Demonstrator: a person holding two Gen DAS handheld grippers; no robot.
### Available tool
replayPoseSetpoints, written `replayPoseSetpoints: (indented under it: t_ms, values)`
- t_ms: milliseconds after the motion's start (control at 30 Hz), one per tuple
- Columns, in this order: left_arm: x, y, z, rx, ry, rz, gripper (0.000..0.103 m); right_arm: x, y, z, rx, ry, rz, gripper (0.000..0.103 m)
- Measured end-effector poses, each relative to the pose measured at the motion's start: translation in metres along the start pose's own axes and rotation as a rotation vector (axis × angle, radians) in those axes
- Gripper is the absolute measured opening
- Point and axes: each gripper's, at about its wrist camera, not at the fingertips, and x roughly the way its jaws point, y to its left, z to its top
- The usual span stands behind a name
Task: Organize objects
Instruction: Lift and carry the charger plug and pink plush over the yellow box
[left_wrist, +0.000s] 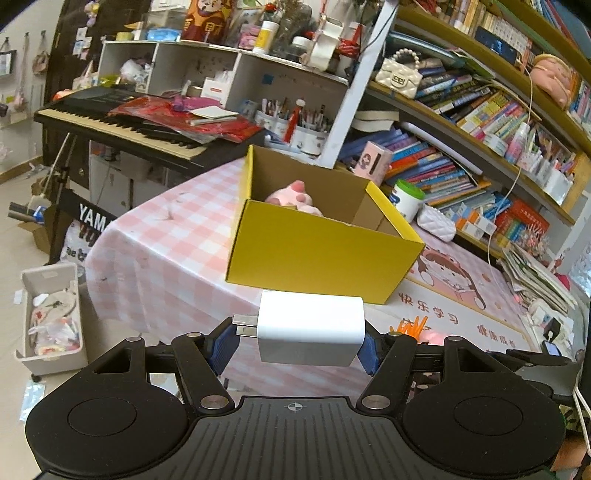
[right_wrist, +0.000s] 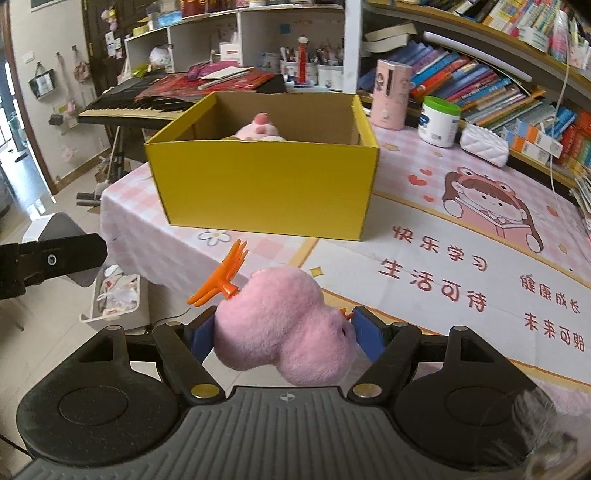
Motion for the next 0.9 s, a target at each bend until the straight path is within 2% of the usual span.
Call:
replayPoseSetpoints:
  t_ms: [533,900]
  values:
    - [-0.003,0.001,0.005,0.005,-0.029,0.001,0.065,-0.002,0.001,0.006,-0.006,-0.014,0.008,0.074]
    - [0.016,-0.009,0.042,0.036,-0.115,0.016,0.065,0.002,-0.018,0.048,0.003,-0.142,-0.016,0.074]
